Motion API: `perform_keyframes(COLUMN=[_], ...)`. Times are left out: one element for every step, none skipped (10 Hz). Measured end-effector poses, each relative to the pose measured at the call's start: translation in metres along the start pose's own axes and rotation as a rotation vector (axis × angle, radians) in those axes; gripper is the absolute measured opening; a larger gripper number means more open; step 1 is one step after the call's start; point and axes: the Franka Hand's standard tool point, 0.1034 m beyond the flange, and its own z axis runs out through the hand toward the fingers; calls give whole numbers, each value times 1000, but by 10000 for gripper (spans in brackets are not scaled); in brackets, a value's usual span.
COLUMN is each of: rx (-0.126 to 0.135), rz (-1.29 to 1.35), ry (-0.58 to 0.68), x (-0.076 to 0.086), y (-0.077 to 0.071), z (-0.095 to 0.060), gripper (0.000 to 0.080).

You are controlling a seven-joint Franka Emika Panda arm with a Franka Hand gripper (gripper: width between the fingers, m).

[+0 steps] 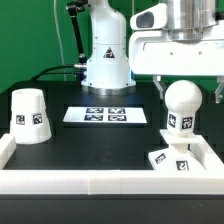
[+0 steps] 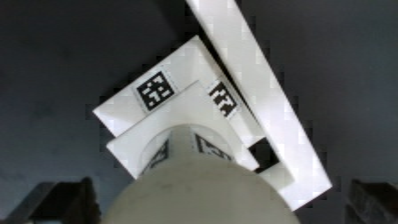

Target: Assemble lamp

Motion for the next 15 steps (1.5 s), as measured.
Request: perform_keyframes(rx=[0, 0, 0, -2, -12, -19, -26, -31, -32, -34, -36, -38, -40, -47, -56], rz=[-77, -155, -250, -382, -547, -661, -770, -863, -916, -972, -1024, -1092, -1142, -1268, -1397], ry=[0, 0, 4, 29, 46, 49, 51, 55, 56, 55, 54, 53, 52, 51, 51], x=[0, 0, 1, 5, 8, 9, 10, 12, 13, 13, 13, 13, 14, 15, 17], y=[0, 0, 1, 1, 4, 4, 4, 2, 2, 2, 3, 3, 4, 6, 9], z=[0, 0, 0, 0, 1, 1, 0, -1, -2, -1, -1, -1, -1, -1, -1], gripper=[698, 698, 698, 698, 698, 698, 698, 698, 698, 698, 698, 698, 698, 698, 698])
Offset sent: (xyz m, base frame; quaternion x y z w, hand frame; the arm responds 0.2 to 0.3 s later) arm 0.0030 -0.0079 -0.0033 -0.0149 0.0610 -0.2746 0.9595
